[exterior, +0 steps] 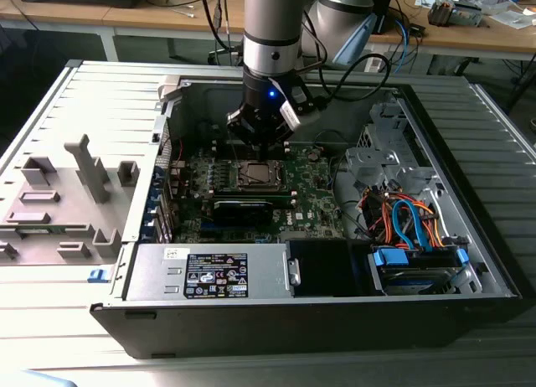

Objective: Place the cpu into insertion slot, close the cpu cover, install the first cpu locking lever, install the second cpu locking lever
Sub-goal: 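Install the first cpu locking lever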

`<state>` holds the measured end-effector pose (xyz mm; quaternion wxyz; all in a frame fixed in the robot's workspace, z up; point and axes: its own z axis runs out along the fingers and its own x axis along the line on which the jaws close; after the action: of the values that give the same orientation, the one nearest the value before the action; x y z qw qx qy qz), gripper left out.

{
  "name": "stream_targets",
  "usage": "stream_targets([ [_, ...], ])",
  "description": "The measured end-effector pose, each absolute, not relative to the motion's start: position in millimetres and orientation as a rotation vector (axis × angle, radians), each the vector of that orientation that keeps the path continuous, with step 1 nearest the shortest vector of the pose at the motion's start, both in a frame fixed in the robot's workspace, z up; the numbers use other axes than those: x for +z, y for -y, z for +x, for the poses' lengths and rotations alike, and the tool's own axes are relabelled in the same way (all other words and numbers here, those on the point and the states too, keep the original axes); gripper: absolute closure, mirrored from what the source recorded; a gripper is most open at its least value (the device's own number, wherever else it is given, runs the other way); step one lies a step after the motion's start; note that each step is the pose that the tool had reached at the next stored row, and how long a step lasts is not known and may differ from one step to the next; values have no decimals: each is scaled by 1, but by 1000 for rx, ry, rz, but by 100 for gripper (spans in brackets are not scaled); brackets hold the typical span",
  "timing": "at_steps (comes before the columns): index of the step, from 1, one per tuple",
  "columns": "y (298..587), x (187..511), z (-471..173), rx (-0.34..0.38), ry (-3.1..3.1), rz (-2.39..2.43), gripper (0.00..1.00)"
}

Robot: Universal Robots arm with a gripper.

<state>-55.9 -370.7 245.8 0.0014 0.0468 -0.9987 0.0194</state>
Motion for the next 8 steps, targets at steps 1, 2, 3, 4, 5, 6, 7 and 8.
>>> stream_targets([
  [1,371,246,-56,61,3135,147,89],
  [2,371,246,-56,61,3135,146,89],
  [3,371,246,-56,61,3135,146,89],
  [4,371,246,-56,49,3136,143,89],
  [5,371,246,-56,31,3136,135,89],
  [6,371,246,-56,13,3137,127,89],
  [7,371,246,-56,-3,3138,120,89],
  [8,371,246,-56,-11,3138,114,89],
])
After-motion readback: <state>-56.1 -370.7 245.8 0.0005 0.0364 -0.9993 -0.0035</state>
